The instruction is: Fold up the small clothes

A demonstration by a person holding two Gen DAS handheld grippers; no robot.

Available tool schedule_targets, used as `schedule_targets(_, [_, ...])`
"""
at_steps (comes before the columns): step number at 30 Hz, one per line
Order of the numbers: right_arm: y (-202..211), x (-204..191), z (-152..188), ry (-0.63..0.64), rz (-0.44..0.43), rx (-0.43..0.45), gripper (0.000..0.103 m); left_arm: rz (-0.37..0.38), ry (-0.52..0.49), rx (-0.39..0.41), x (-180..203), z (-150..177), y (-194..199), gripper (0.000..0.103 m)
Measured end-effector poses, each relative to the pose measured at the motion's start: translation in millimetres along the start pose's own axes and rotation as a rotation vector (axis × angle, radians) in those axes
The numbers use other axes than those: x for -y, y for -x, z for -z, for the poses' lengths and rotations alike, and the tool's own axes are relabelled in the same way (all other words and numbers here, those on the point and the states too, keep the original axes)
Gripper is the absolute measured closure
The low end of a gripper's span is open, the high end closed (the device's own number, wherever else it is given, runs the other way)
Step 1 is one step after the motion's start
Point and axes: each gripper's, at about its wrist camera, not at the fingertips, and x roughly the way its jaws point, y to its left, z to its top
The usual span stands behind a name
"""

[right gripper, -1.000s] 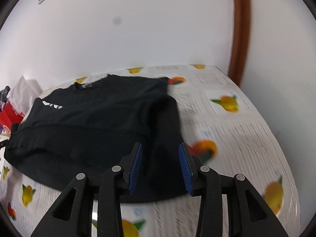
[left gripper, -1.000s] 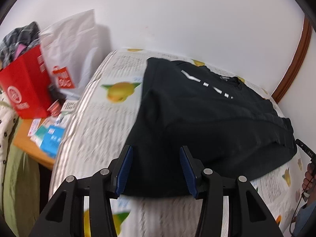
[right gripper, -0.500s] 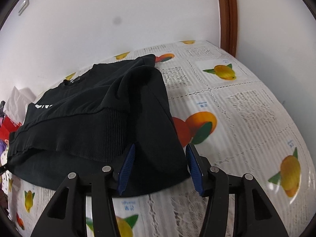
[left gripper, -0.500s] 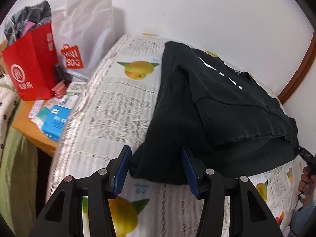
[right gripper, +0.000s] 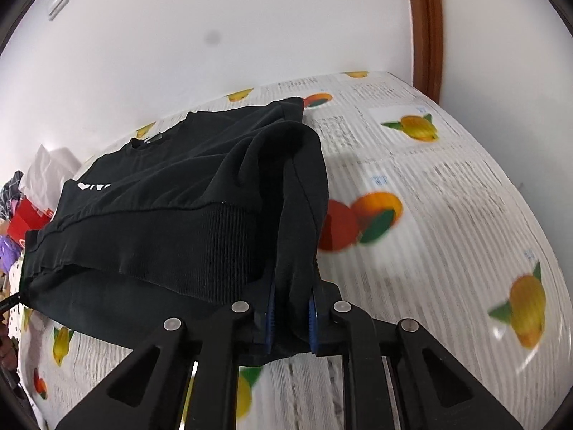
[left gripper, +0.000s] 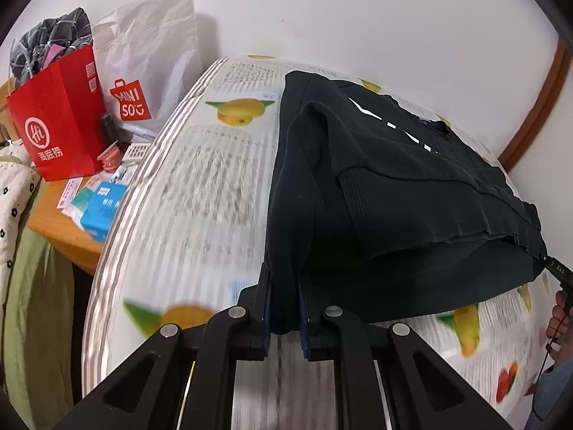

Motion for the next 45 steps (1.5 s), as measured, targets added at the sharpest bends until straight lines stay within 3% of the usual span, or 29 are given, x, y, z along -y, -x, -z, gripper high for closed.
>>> schedule_targets(9, [56.0, 20.0, 55.4, 0.021, 0.026, -0.011, 0.089, 0.044, -0.007, -0.030, 13.9, 63.8, 40.2, 0.091])
schedule_targets(17, [87.1, 28.0, 89.1, 0.006, 0.100, -0.002, 0.087, 0.060, -0.022, -0.041, 23.8, 94.1, 59.0, 0.090])
schedule_targets(21, [102.9, 27.3, 99.0, -0.004, 0.160, 0.018, 0.080, 0.046, -0.043, -0.038, 26.0, 99.6, 69.7, 0.083])
schedule_targets(25, [129.0, 11.9, 98.4, 0.022, 0.187, 0.076, 0.075, 0.038, -0.081, 0.029, 31.2, 98.1, 94.1, 0.073])
schedule_targets(27, [139.9, 3.2, 95.3, 0.031, 0.156, 0.109, 0.070, 0.031, -0.108, 0.076, 36.3, 95.8, 108.9, 0.065])
schedule_targets(30, [147.1, -17.3, 93.7, 0.057, 0.078, 0.126, 0.070, 0.042, -0.139, 0.104, 48.3, 91.7, 118.3, 0.065])
schedule_targets(36, [113.5, -59.4, 111.0, 0.126, -0.060, 0.025, 0.071, 0.109, -0.172, 0.036, 73.1, 90.3, 97.5, 0.065])
schedule_targets(40, [84.3, -72.9, 126.0, 0.135, -0.088, -0.058, 0.071, 0.115, -0.202, -0.025, 84.1, 94.7, 78.3, 0.065])
schedule_targets(45, [73.5, -75.9, 128.2, 0.115, -0.068, -0.059, 0.071, 0.071, -0.228, -0.032, 90.4, 89.5, 63.6, 0.073])
